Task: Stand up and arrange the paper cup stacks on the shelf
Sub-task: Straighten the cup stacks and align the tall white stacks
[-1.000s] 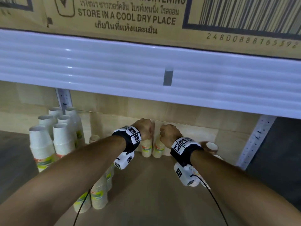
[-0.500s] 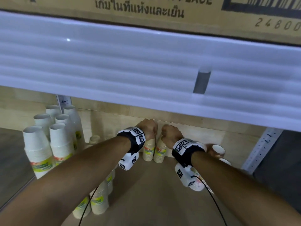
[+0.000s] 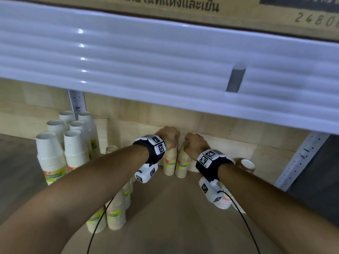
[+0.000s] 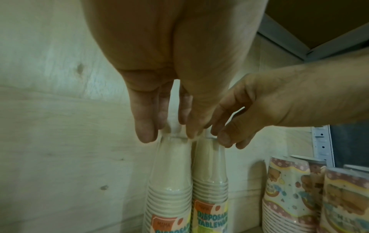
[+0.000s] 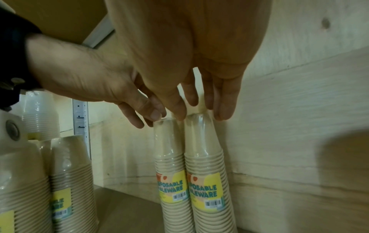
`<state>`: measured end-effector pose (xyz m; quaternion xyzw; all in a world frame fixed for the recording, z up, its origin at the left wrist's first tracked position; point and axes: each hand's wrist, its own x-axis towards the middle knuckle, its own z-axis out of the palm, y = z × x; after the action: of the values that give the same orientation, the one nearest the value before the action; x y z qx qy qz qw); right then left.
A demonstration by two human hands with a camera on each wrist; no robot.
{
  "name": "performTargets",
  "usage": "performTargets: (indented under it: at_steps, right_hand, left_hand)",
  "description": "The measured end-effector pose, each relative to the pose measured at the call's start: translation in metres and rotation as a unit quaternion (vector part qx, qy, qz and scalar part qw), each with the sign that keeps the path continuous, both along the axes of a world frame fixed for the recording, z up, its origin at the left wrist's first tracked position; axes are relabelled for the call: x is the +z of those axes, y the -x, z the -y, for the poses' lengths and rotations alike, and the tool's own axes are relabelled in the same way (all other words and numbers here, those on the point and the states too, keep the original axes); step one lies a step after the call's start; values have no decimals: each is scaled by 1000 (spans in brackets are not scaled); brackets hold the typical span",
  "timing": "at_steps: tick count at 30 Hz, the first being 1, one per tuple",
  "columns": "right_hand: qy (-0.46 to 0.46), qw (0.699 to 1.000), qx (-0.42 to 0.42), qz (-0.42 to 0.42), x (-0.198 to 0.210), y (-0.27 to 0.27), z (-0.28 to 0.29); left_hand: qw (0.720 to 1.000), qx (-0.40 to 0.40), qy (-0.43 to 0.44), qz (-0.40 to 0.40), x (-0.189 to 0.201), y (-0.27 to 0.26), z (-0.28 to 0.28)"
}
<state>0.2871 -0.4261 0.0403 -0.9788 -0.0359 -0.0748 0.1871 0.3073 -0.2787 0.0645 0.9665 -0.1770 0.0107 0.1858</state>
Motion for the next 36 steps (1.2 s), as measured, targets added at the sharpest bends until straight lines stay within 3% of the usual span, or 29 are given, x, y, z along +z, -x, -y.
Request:
performTargets:
  at_steps: [8, 17, 32, 36]
  right_hand:
    - [4, 999, 30, 17, 27, 23, -19]
    - [-4, 994, 106, 4, 41, 54, -75]
    - [22, 952, 292, -87, 54, 120, -160]
    - [68, 951, 291, -86, 53, 135, -175]
  left_hand:
    - [999, 27, 12, 11, 29, 24, -21]
    - [997, 73, -35, 12, 65, 78, -71]
    - [964, 142, -171, -148, 69, 159, -163]
    - [957, 164, -151, -183, 55, 172, -173]
